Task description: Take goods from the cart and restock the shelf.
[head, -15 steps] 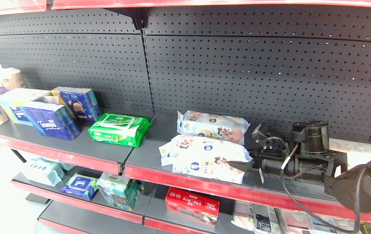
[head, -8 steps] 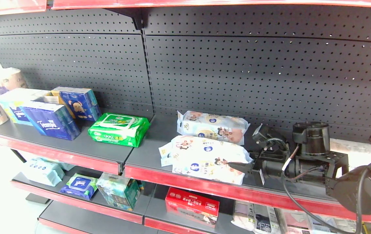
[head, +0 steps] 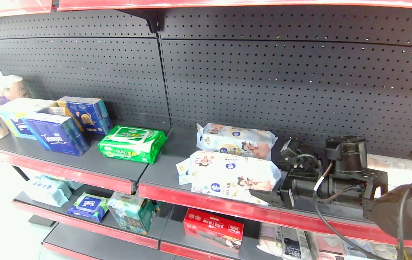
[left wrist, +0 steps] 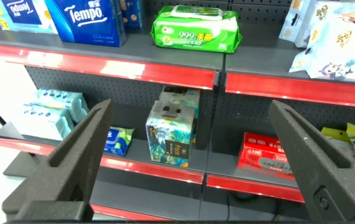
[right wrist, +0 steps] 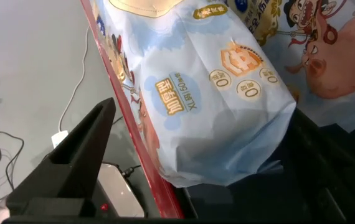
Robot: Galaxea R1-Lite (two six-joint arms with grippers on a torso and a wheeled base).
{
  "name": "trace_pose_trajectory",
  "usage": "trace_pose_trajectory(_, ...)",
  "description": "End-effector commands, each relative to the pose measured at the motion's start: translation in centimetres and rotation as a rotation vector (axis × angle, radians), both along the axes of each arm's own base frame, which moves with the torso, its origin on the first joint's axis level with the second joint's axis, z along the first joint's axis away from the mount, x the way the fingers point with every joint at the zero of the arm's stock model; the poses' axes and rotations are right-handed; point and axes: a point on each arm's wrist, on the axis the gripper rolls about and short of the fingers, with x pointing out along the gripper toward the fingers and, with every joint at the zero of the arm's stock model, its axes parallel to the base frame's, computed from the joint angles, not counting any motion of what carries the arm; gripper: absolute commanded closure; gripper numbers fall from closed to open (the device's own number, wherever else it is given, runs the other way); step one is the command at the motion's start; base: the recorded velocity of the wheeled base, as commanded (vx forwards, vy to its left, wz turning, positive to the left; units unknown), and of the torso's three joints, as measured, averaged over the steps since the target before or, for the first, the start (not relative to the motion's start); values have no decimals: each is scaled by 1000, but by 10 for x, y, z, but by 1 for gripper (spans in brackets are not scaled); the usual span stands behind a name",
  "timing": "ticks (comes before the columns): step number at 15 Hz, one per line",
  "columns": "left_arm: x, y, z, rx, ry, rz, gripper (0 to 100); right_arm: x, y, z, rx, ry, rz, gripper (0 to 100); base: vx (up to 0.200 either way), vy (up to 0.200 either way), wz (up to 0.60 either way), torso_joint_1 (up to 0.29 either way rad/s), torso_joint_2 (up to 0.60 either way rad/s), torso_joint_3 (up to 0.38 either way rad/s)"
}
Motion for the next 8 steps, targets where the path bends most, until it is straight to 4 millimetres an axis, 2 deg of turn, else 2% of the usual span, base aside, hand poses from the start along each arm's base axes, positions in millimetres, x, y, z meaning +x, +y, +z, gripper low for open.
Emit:
trace_pose_trajectory(1,0,0,0,0,0,0,0,-1,-2,6,7,-18,-5,0,0,0,0,0,0,0)
trace_pose_trajectory(4,0,0,0,0,0,0,0,-10,-14,25,39,-59,-43,0,0,0,0,0,0,0)
trace_pose_trajectory(8,0,0,0,0,0,0,0,-22,-27,35,48,-83,-71,0,0,0,0,0,0,0)
